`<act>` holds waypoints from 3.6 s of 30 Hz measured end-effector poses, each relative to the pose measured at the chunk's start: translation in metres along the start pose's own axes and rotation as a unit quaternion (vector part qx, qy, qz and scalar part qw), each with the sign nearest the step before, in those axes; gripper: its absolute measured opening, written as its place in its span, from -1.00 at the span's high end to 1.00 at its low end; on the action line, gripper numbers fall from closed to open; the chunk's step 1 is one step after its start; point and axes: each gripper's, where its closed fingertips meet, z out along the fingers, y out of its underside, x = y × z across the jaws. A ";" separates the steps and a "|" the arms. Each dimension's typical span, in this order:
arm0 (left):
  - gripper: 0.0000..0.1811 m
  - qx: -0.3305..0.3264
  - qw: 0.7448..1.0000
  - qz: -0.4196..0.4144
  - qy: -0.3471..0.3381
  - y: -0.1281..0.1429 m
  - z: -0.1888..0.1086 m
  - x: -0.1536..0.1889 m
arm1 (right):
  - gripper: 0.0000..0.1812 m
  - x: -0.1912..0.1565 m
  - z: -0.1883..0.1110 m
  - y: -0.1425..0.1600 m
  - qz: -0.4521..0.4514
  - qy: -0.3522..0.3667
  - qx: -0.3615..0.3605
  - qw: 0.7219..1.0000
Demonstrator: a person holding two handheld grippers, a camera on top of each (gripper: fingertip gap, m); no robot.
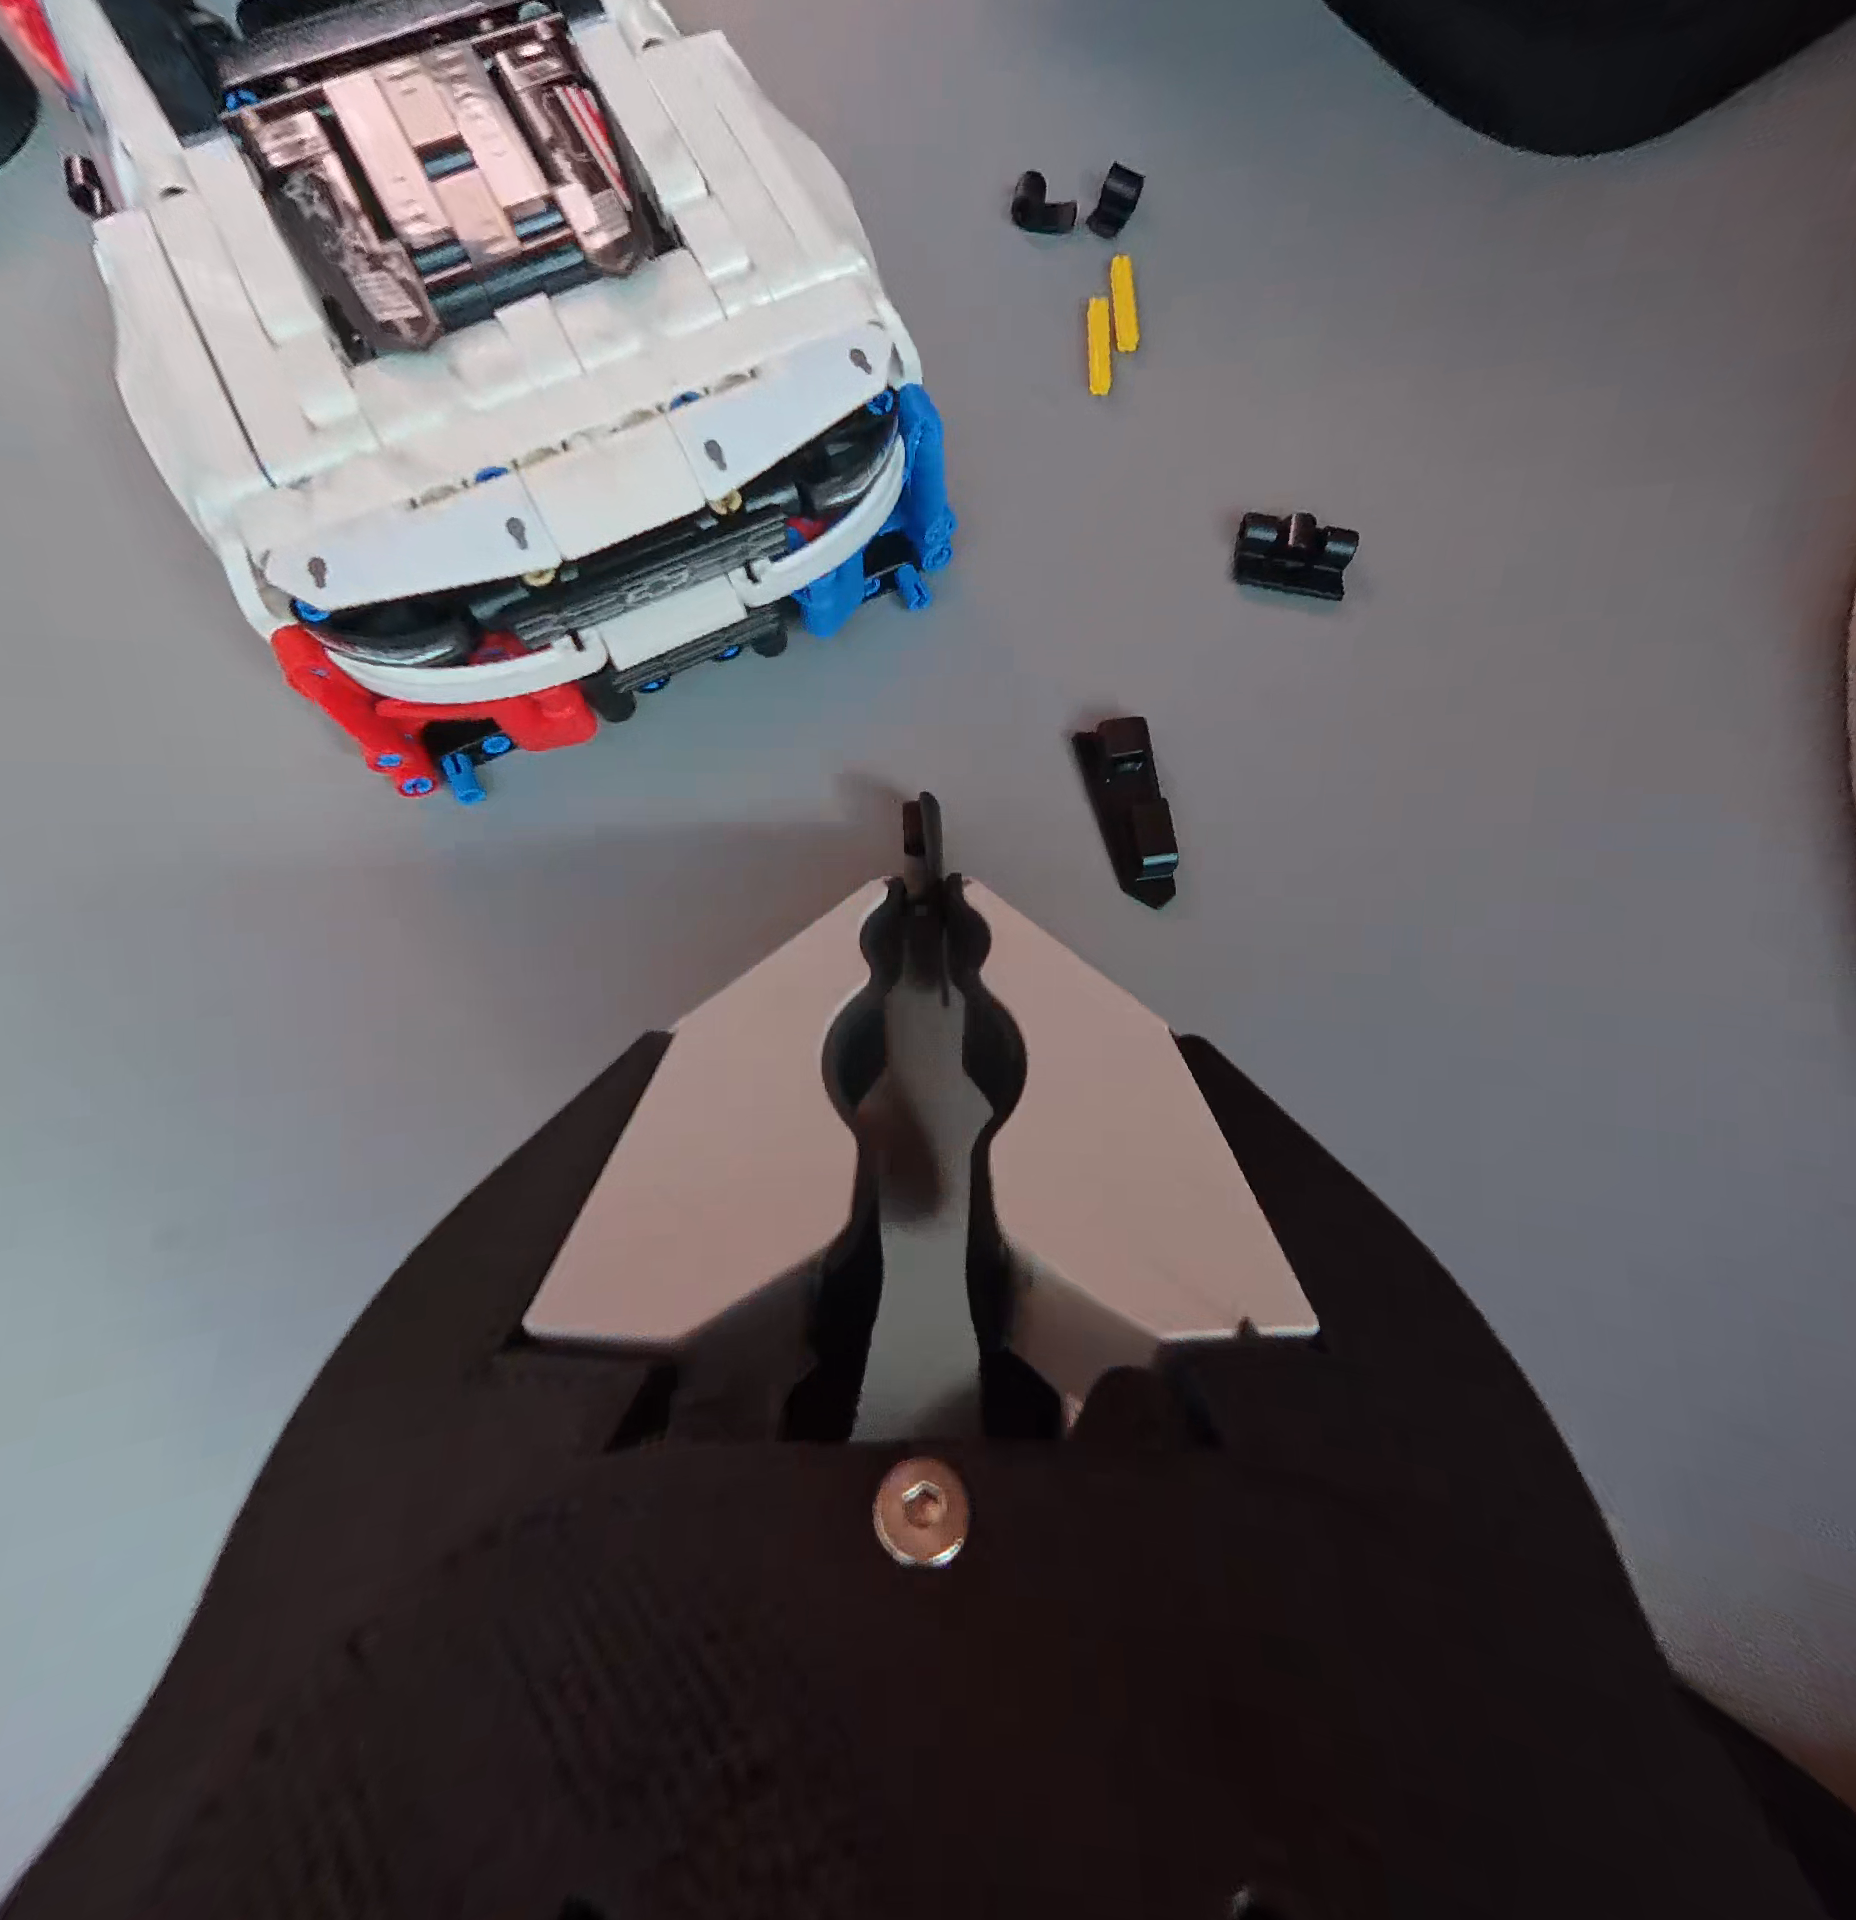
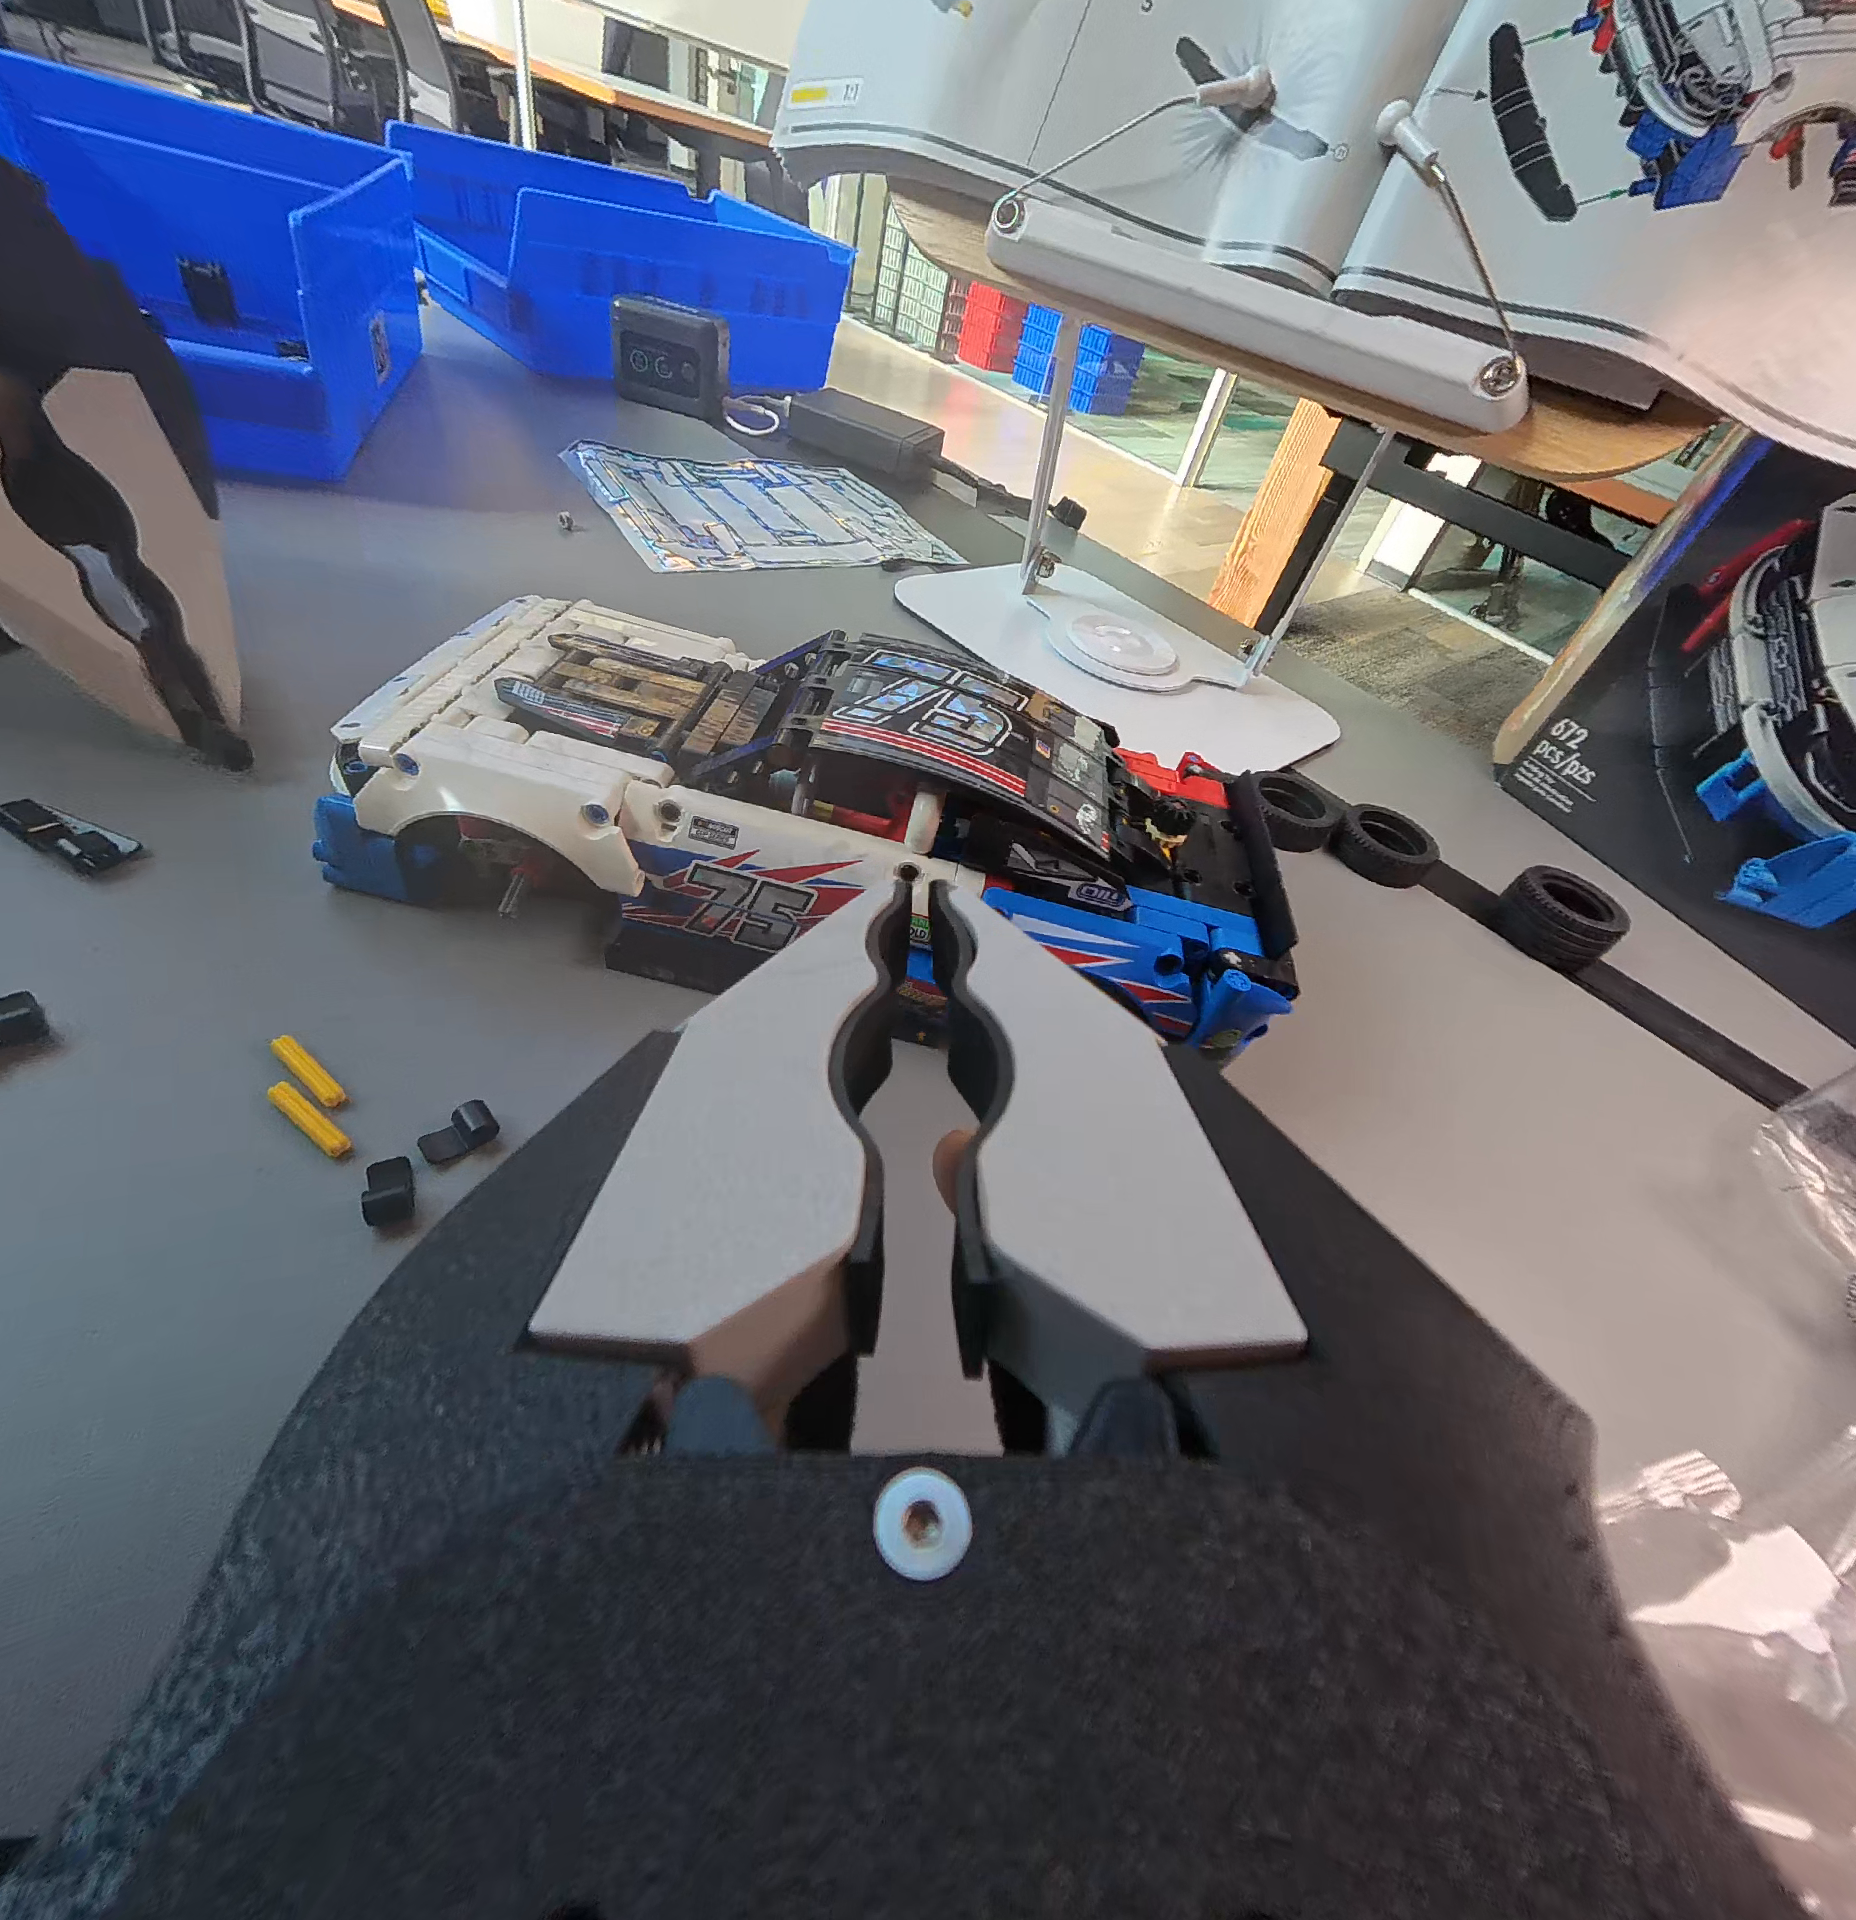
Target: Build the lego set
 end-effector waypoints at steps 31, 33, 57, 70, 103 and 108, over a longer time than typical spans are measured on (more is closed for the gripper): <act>0.95 0.180 0.958 -0.187 0.121 -0.065 0.003 -0.005 | 0.39 -0.065 0.087 -0.025 -0.232 -0.143 -0.098 0.957; 0.94 0.193 0.948 -0.199 0.159 -0.074 0.005 0.003 | 0.51 -0.090 0.061 -0.041 -0.173 -0.235 -0.045 0.955; 0.92 0.222 0.864 -0.296 0.340 -0.105 0.006 0.028 | 0.85 -0.155 0.032 -0.032 -0.204 -0.337 0.024 0.919; 0.50 0.280 0.959 -0.037 0.016 -0.099 -0.012 -0.004 | 0.84 -0.125 0.059 -0.042 -0.006 -0.292 0.011 0.956; 0.68 0.069 0.991 0.062 -0.095 -0.026 -0.020 -0.041 | 0.80 -0.224 0.060 0.024 -0.237 -0.450 -0.237 0.828; 0.58 0.172 0.983 0.059 -0.017 -0.054 -0.032 -0.011 | 0.87 -0.221 0.055 0.009 -0.103 -0.479 -0.250 0.835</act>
